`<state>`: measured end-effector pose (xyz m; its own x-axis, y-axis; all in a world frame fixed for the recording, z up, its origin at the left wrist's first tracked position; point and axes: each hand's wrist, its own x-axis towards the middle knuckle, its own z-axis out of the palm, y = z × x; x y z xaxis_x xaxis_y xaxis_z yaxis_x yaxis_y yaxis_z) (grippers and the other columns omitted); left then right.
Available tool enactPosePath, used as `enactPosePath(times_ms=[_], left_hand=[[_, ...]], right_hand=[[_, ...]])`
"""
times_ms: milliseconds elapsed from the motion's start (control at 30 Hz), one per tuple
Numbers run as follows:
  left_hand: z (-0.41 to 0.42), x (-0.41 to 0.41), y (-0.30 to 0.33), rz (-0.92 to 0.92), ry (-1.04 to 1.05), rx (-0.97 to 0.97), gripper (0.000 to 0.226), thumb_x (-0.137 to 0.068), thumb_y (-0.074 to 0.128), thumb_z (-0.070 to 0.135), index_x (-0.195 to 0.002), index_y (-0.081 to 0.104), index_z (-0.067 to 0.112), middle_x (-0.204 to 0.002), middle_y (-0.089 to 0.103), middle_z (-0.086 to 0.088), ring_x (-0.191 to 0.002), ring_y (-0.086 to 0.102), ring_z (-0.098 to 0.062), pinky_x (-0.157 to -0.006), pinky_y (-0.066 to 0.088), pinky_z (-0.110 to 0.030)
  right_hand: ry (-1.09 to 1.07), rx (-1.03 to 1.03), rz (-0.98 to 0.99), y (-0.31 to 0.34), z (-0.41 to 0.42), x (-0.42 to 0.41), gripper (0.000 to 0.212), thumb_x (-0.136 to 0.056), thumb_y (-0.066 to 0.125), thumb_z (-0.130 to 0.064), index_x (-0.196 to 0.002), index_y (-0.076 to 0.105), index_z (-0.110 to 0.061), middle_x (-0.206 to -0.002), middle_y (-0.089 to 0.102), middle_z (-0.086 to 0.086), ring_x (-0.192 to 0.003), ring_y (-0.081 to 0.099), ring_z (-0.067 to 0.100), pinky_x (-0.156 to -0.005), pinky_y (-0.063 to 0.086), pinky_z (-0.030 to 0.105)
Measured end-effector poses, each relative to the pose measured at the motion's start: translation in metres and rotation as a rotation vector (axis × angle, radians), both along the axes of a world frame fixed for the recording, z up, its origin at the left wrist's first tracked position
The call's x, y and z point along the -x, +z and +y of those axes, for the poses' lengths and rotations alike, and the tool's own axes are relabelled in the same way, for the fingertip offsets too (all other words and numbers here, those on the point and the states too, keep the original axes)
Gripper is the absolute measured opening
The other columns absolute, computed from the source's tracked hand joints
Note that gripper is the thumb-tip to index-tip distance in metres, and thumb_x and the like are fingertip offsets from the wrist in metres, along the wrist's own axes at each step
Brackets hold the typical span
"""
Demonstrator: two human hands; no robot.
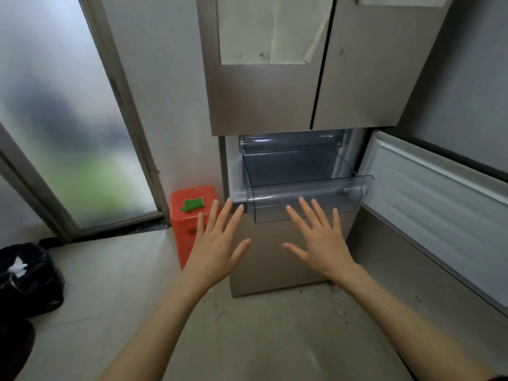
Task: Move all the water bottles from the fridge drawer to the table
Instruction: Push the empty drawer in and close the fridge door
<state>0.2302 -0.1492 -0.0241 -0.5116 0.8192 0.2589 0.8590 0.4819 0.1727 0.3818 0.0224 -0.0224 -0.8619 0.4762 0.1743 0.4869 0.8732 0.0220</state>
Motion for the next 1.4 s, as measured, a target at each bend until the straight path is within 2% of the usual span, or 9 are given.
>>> enactPosePath(times_ms=[300, 700, 767, 867, 933, 1033, 1133, 1333, 1400], left_hand=[[0.136, 0.028, -0.043, -0.017, -0.086, 0.119, 0.077, -0.073, -0.007, 0.062, -0.142, -0.015, 0.029, -0.147, -0.027, 0.005, -0.138, -0.028, -0.021, -0.111, -0.016, -0.042], [0.271, 0.059, -0.093, -0.033, -0.088, 0.201, 0.073, -0.078, -0.002, 0.06, -0.141, -0.012, 0.023, -0.151, -0.021, 0.001, -0.133, -0.032, -0.029, -0.108, -0.02, -0.048], [0.281, 0.061, -0.105, -0.016, -0.055, 0.218, 0.073, -0.081, 0.003, 0.059, -0.143, -0.009, 0.022, -0.153, -0.015, -0.002, -0.137, -0.026, -0.031, -0.111, -0.02, -0.052], [0.283, 0.062, -0.119, 0.076, -0.014, 0.248, 0.072, -0.086, 0.025, 0.055, -0.146, 0.018, 0.016, -0.155, 0.017, -0.008, -0.143, 0.004, -0.032, -0.109, -0.001, -0.056], [0.284, 0.063, -0.126, 0.132, -0.008, 0.239, 0.072, -0.086, 0.036, 0.054, -0.145, 0.021, 0.016, -0.155, 0.015, -0.006, -0.143, 0.005, -0.029, -0.108, 0.004, -0.056], [0.287, 0.063, -0.13, 0.177, 0.01, 0.203, 0.083, -0.079, 0.055, 0.051, -0.145, 0.019, 0.016, -0.154, 0.011, -0.002, -0.142, -0.001, -0.025, -0.108, 0.008, -0.057], [0.292, 0.062, -0.133, 0.183, 0.043, 0.209, 0.089, -0.077, 0.061, 0.05, -0.146, 0.016, 0.015, -0.154, 0.012, -0.004, -0.142, -0.002, -0.025, -0.109, 0.007, -0.058], [0.31, 0.087, -0.135, 0.231, 0.092, 0.227, 0.085, -0.083, 0.054, 0.05, -0.147, 0.01, 0.016, -0.157, -0.009, -0.006, -0.143, -0.006, -0.026, -0.11, 0.005, -0.057], [0.32, 0.097, -0.131, 0.222, 0.102, 0.244, 0.088, -0.079, 0.059, 0.051, -0.146, 0.014, 0.015, -0.156, 0.001, -0.008, -0.143, -0.001, -0.028, -0.11, 0.007, -0.057]], right_hand=[[-0.064, 0.047, -0.048, -0.04, 0.119, 0.022, 0.076, -0.09, 0.034, -0.06, -0.147, -0.01, -0.033, -0.155, -0.019, 0.001, -0.143, -0.017, 0.023, -0.11, -0.014, 0.05], [-0.096, 0.111, -0.15, -0.081, 0.248, 0.075, 0.075, -0.092, 0.034, -0.056, -0.147, -0.01, -0.028, -0.152, -0.023, 0.002, -0.144, -0.012, 0.029, -0.11, -0.013, 0.052], [-0.054, 0.1, -0.148, -0.092, 0.262, 0.075, 0.079, -0.09, 0.043, -0.054, -0.147, -0.007, -0.028, -0.151, -0.019, 0.003, -0.144, -0.007, 0.031, -0.111, -0.008, 0.053], [0.017, 0.012, -0.141, -0.105, 0.276, 0.071, 0.092, -0.074, 0.067, -0.054, -0.146, 0.019, -0.022, -0.152, 0.019, 0.01, -0.139, 0.026, 0.034, -0.107, 0.022, 0.056], [0.055, -0.029, -0.11, -0.112, 0.285, 0.069, 0.095, -0.068, 0.073, -0.052, -0.143, 0.024, -0.022, -0.15, 0.03, 0.01, -0.137, 0.032, 0.032, -0.104, 0.029, 0.056], [0.108, -0.072, -0.046, -0.121, 0.296, 0.068, 0.099, -0.068, 0.074, -0.05, -0.145, 0.019, -0.022, -0.152, 0.023, 0.009, -0.14, 0.017, 0.03, -0.108, 0.024, 0.055], [0.129, -0.071, -0.049, -0.128, 0.304, 0.07, 0.101, -0.069, 0.073, -0.047, -0.146, 0.013, -0.022, -0.154, 0.013, 0.008, -0.142, 0.006, 0.03, -0.112, 0.013, 0.056], [0.142, -0.08, -0.023, -0.128, 0.322, 0.096, 0.1, -0.066, 0.078, -0.04, -0.145, 0.019, -0.02, -0.152, 0.018, 0.008, -0.141, 0.015, 0.032, -0.108, 0.017, 0.054], [0.143, -0.059, -0.036, -0.126, 0.33, 0.108, 0.099, -0.069, 0.077, -0.038, -0.145, 0.017, -0.02, -0.152, 0.014, 0.009, -0.141, 0.013, 0.031, -0.108, 0.015, 0.053]])
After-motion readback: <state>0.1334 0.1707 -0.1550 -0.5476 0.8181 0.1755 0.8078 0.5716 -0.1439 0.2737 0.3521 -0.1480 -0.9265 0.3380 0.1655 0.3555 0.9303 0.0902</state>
